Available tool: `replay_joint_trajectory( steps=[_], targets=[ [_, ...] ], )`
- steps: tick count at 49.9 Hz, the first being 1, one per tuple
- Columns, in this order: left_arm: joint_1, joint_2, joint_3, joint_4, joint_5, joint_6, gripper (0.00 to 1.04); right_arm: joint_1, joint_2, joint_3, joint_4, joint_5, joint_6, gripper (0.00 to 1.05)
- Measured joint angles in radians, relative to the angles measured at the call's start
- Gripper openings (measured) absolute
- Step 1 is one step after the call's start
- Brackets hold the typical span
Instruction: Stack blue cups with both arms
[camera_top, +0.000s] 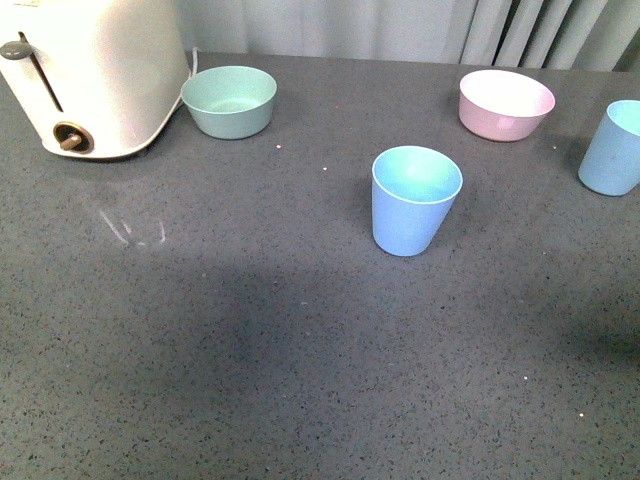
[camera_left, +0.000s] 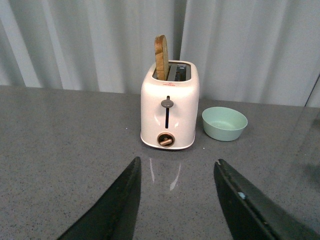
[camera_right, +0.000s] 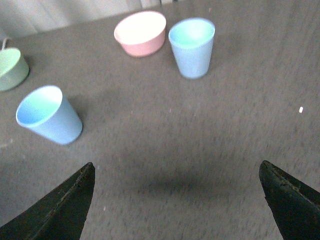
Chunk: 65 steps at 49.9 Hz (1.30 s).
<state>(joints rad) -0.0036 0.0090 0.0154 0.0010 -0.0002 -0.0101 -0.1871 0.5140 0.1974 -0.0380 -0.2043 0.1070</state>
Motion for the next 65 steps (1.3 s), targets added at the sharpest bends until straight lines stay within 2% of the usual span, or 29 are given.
replay_joint_trajectory(
  steps=[6,9,14,20,25,46,58,65],
  targets=[
    [0.000,0.000,0.000,0.000,0.000,0.000,0.68,-0.012,0.291,0.127,0.216,0.012,-0.111,0.96],
    [0.000,0.000,0.000,0.000,0.000,0.000,0.82,0.005,0.526,0.239,0.323,0.046,-0.209,0.96],
    [0.000,0.000,0.000,0.000,0.000,0.001,0.98,0.035,0.788,0.389,0.327,0.051,-0.296,0.96],
    [0.000,0.000,0.000,0.000,0.000,0.002,0.96,0.072,1.059,0.604,0.259,0.066,-0.358,0.96],
    [0.000,0.000,0.000,0.000,0.000,0.002,0.96,0.094,1.204,0.764,0.222,0.121,-0.401,0.96],
    [0.000,0.000,0.000,0.000,0.000,0.002,0.96,0.149,1.463,1.019,0.109,0.203,-0.463,0.96],
    [0.000,0.000,0.000,0.000,0.000,0.002,0.96,0.161,1.522,1.067,0.100,0.224,-0.462,0.64],
    [0.000,0.000,0.000,0.000,0.000,0.002,0.96,0.166,1.539,1.078,0.093,0.230,-0.463,0.38]
  ],
)
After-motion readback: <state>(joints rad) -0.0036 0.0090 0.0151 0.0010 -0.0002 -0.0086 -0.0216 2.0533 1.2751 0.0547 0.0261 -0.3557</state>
